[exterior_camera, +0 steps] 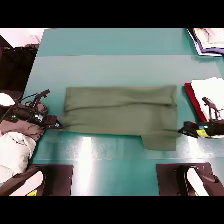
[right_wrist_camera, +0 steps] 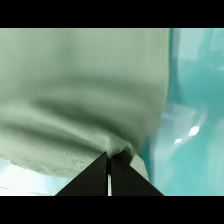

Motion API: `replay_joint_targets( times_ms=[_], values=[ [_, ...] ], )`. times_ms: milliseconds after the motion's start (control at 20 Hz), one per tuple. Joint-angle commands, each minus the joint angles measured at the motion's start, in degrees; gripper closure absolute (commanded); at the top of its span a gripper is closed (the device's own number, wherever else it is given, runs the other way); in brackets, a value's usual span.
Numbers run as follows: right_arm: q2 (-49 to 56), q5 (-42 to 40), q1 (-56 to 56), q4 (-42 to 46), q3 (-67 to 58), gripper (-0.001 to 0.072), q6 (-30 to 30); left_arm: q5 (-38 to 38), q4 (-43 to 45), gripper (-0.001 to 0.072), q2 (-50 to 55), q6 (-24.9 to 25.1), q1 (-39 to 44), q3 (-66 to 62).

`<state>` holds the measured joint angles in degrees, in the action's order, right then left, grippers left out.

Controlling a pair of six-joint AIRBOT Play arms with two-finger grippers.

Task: Fold the shirts.

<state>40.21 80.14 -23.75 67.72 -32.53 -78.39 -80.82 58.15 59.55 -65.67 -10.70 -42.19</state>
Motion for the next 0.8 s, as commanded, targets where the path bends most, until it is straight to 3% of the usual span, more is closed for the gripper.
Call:
replay_joint_targets(
  times_ms=[0, 250, 600, 750],
  values=[
    [-9.62, 5.38, -2.29, 1.31, 0.02, 0.0693, -0.07, -4.57, 0.87, 0.0684, -4.59, -1.97, 0.00, 1.31],
    [-9.20, -1.75, 4.22, -1.77, -6.73, 0.0693, -1.73, -2.80, -0.31, 0.0684, -4.79, -4.50, 0.00, -7.08],
    [13.14, -9.11, 14.51, -1.66, -19.50, 0.0693, -2.56, 12.00, -1.99, 0.0683, -4.59, -4.85, 0.00, -11.96],
    [20.41, -8.98, 17.25, -1.66, -23.58, 0.0694, -2.60, 13.33, -2.01, 0.0683, -4.59, -4.83, 0.00, -11.96]
  ],
)
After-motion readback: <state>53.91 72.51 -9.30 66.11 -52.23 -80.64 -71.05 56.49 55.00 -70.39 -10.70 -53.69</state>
